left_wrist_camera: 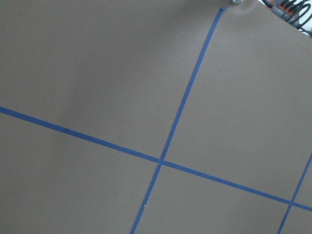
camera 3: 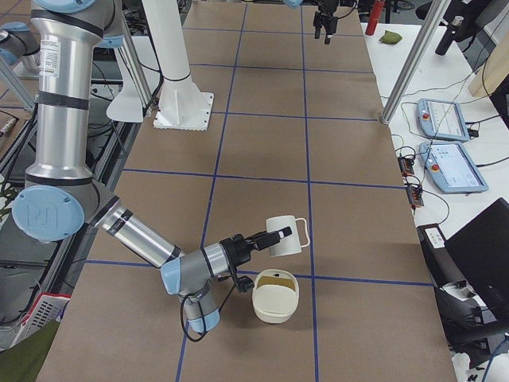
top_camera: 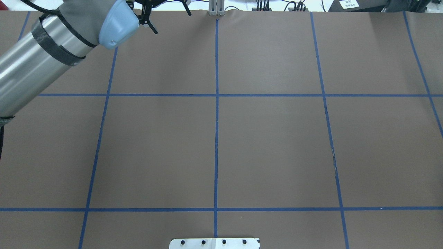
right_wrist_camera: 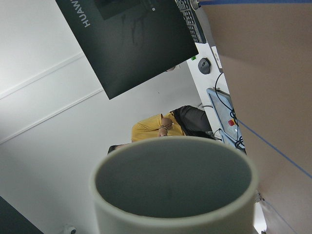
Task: Left arm hands cup to right arm to dump lemon
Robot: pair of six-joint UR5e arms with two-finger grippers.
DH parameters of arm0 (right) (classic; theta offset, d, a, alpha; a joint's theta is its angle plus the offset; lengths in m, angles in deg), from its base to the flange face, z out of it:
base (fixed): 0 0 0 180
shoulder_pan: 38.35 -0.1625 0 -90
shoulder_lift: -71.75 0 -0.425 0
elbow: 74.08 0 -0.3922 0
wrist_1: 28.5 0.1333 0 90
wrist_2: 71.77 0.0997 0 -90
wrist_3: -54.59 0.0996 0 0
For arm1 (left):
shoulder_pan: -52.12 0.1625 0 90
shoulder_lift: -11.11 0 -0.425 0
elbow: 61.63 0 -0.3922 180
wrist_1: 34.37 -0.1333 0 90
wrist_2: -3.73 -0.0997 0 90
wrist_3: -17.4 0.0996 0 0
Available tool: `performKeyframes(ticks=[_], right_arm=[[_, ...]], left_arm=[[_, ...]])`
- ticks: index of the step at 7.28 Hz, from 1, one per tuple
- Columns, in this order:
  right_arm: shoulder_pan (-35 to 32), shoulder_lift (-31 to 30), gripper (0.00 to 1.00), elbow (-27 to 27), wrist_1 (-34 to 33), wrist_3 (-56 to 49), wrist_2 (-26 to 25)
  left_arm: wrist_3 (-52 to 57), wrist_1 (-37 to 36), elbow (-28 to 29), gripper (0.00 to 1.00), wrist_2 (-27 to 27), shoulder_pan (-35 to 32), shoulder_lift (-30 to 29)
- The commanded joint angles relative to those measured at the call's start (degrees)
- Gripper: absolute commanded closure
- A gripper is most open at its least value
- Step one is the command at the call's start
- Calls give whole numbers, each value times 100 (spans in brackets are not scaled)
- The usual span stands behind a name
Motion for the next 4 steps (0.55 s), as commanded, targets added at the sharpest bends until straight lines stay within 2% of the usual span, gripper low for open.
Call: performKeyframes(ticks=[1,4], right_arm=[[0,-41,100,-18,-5,-1172,221],[0,-111,100,-45,-49,-2956,747]], left_arm=[[0,0,3,0,0,3,6],[0,0,3,0,0,3,6]])
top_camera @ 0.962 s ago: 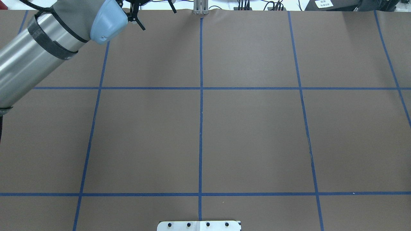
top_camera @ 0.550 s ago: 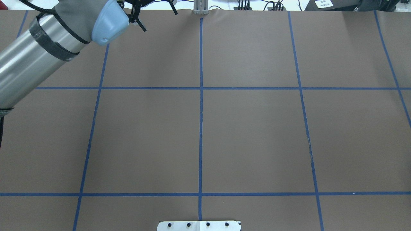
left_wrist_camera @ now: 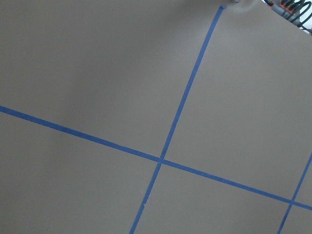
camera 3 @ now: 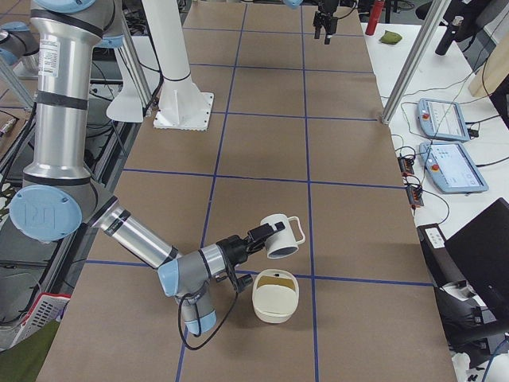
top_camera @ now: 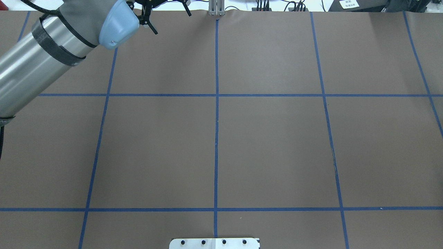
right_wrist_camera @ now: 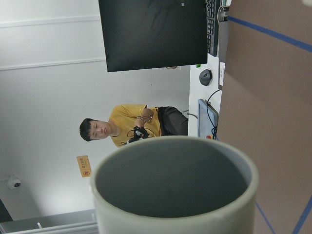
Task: Left arm hands cup to right arm to dump lemon
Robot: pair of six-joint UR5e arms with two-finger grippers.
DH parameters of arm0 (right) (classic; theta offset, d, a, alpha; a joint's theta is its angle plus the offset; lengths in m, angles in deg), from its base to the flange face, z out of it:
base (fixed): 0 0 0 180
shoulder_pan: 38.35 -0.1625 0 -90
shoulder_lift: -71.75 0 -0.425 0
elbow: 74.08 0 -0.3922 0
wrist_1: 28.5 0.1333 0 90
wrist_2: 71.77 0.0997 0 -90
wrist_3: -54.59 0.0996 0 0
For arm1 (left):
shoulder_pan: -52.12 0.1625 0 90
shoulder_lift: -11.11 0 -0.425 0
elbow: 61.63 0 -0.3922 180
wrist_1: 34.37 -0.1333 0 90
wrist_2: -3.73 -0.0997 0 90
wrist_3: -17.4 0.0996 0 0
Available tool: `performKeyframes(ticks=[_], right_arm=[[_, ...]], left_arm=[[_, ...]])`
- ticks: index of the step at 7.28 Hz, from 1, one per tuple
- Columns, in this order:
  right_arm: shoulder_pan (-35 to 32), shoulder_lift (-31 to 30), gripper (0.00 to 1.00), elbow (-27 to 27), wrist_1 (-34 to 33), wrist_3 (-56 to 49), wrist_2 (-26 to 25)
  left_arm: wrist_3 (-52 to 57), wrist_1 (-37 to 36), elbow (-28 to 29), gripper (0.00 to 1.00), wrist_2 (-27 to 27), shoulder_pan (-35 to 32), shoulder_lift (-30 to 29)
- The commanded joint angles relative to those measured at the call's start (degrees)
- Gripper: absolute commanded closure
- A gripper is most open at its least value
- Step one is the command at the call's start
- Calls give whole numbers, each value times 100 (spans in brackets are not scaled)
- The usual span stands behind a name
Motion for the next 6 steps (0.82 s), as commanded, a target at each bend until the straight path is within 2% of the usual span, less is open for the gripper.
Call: performKeyframes(ticks=[1,3,6], right_arm=[[0,-77,100,-7,-67,-1406,358],[-9,-174,100,-7,-365,-2776,604],[-9,-244,100,63,-778,-4220,798]], left_arm=[[0,18,0,0,0,9,9],[35,27,0,0,-130,105,18],[35,35,9,0,-158,141,36]])
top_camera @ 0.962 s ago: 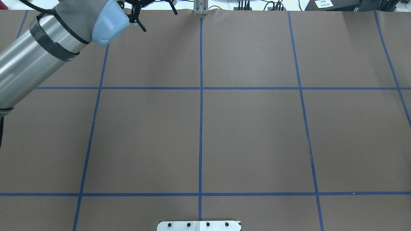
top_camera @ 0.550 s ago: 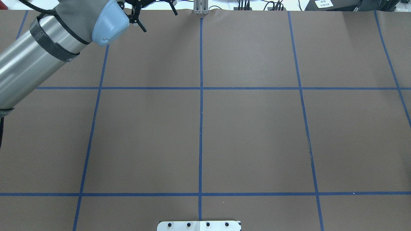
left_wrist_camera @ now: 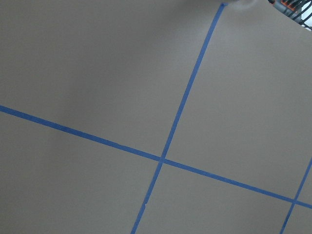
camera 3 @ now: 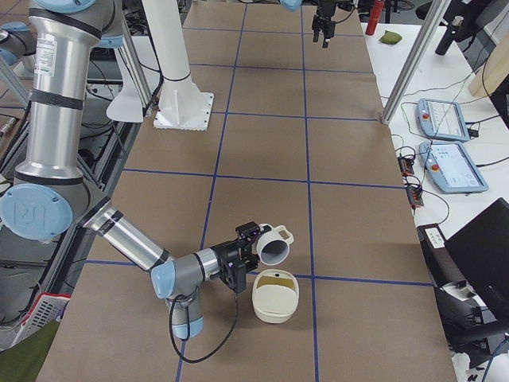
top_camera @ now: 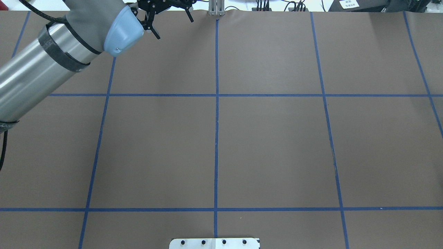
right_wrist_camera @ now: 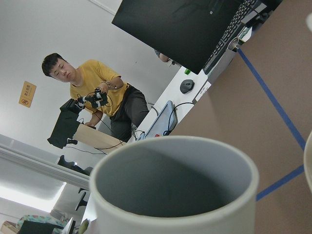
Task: Left arm hands cup to right arm to dump lemon
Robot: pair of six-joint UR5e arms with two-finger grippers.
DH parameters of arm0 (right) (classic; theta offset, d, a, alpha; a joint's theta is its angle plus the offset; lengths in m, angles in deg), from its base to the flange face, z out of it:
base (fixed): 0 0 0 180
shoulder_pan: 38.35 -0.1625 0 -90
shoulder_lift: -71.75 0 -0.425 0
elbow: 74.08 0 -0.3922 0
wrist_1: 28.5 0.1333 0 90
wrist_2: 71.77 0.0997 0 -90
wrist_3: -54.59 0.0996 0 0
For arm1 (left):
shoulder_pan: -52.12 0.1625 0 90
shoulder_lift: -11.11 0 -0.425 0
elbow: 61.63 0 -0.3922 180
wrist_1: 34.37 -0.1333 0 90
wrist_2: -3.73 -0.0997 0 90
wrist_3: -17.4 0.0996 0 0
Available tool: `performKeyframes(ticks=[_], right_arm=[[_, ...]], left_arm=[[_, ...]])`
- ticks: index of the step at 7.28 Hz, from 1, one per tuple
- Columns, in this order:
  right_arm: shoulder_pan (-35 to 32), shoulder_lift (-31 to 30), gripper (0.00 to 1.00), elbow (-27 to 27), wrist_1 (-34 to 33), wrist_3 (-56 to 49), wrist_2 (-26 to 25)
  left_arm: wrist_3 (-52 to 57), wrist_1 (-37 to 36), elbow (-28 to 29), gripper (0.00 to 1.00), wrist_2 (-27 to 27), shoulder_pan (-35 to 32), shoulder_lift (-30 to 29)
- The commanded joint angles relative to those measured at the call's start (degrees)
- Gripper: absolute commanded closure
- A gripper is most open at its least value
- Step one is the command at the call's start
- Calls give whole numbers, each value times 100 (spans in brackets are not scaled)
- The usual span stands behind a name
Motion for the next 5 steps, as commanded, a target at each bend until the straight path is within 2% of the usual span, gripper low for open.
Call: performKeyframes(ticks=[1,3,5], right_arm=[[-10,-73,100,228,-464,-871,177],[-10,-275,100,842,-1298,-1994,213],[-27,-267,100,1475,-2115,-2540,292]], left_arm=[[10,1,2,0,-8,0,25],[10,1,-7,0,-8,9,34],[176,-7,-7,0,-8,9,112]])
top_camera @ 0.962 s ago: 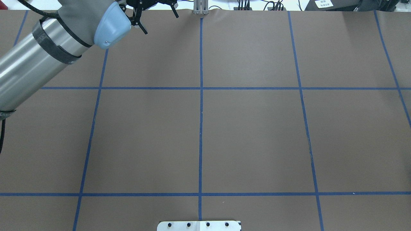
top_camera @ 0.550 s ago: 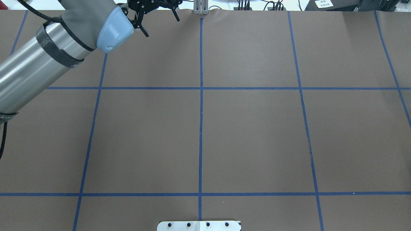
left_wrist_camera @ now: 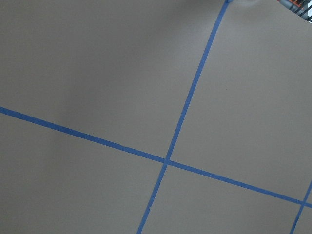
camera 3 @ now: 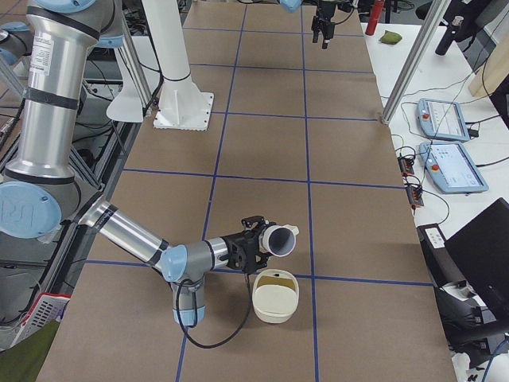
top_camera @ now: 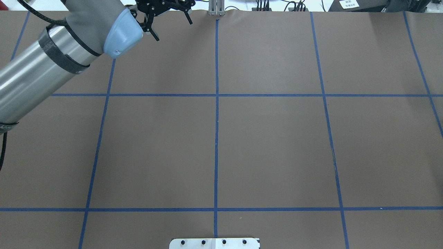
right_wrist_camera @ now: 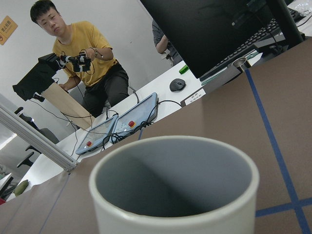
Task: Left arm hands cup to right arm to dump lemon
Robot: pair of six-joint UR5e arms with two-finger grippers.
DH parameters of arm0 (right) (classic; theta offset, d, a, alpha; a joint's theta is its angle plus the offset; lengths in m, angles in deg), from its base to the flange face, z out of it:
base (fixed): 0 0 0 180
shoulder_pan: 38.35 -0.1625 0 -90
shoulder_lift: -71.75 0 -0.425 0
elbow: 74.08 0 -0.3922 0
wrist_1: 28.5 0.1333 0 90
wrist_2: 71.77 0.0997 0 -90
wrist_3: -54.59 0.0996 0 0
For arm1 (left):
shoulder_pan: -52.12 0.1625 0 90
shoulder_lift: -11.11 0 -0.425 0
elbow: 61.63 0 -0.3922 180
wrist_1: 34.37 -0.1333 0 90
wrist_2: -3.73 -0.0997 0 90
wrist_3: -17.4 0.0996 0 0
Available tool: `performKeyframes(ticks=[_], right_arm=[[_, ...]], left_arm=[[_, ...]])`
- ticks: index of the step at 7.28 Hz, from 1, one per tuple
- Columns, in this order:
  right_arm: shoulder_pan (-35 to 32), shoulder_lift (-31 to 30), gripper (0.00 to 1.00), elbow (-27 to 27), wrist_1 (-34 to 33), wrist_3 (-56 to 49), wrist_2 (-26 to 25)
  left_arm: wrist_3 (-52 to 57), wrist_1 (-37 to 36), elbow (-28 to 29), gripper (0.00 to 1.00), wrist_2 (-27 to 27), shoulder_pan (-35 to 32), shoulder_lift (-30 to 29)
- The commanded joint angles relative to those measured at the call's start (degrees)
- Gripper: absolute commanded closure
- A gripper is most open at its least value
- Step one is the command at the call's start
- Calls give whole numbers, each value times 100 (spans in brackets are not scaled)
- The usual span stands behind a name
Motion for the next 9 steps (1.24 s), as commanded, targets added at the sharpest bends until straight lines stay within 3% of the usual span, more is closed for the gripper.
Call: performKeyframes(ticks=[1,2,5,9], right_arm=[[-43,11,100,544,-811,-928,77],[-44,99,100,876,-1319,-1272,51],[-35,536,100,2282,-3794,-2984,16],[517,2214,100,2347,-6047,-3838,-115]], left_arm=[[150,2,-1,0,0,0,111],[168,2,8,0,0,0,112],[229,-7,25,0,-122,-17,112],[238,2,61,0,-114,-17,112]])
